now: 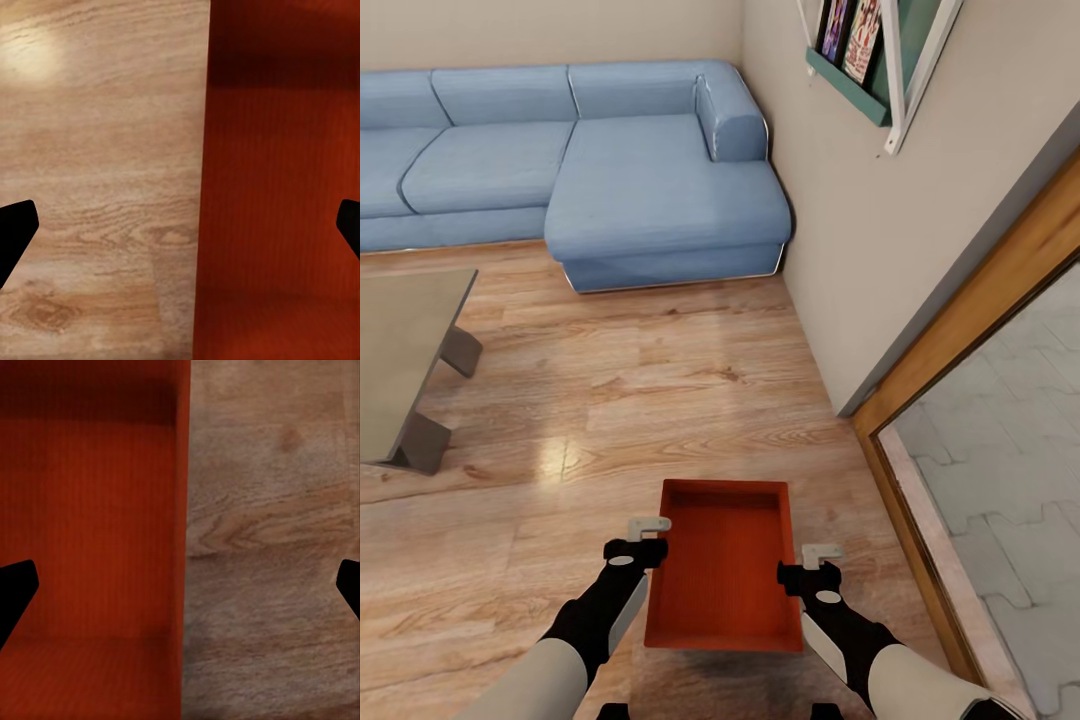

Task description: Move the two storage containers from the living room to the garage. In the garage, place one container on the floor and stack the other container on top of it (either order is fine).

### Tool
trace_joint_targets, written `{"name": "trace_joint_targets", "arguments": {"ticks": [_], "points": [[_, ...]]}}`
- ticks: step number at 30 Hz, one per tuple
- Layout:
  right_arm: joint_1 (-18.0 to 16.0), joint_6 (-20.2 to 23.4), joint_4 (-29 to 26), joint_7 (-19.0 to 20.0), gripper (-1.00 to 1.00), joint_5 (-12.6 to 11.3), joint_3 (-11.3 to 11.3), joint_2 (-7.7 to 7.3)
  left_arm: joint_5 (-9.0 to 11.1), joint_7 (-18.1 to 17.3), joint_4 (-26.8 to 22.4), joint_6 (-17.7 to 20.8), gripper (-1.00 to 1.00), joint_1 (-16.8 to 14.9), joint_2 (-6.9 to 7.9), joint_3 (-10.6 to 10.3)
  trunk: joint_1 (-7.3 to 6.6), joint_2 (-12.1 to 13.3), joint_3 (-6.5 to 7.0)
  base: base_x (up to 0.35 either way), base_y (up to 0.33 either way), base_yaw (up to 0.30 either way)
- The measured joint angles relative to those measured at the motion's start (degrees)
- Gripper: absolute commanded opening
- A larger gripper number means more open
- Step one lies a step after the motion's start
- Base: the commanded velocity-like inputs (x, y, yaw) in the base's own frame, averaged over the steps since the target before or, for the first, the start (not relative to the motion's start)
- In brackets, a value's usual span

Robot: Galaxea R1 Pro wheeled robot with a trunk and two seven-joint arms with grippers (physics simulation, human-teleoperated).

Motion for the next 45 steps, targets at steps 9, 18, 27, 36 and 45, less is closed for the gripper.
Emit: {"name": "trace_joint_targets", "arguments": {"ticks": [9,18,27,36,45], "points": [[0.0,-0.1,0.0,0.1,1.00,0.0,0.0,-0.02,0.1,0.0,0.2,0.6,1.00,0.0,-0.22,0.0,1.98,-3.6,-1.62,0.000,0.000,0.000],[0.0,2.3,0.0,0.2,1.00,0.0,-0.1,-0.61,0.1,-0.6,0.4,0.7,1.00,0.0,-0.16,0.0,3.95,-7.2,-3.23,0.000,0.000,0.000],[0.0,4.4,0.1,0.6,1.00,-0.3,-0.2,-1.31,0.0,-0.8,1.9,0.7,1.00,0.0,-0.23,0.0,5.93,-10.8,-4.85,0.000,0.000,0.000],[0.0,4.0,0.1,0.6,1.00,-0.3,-0.2,-1.28,-0.2,-0.7,3.9,0.2,1.00,0.0,-0.14,0.1,7.91,-14.4,-6.46,0.000,0.000,0.000],[0.0,3.9,0.2,0.6,1.00,-0.3,-0.2,-1.20,-0.2,-0.5,4.3,-0.1,1.00,0.0,-0.15,0.1,9.89,-18.1,-8.08,0.000,0.000,0.000]]}}
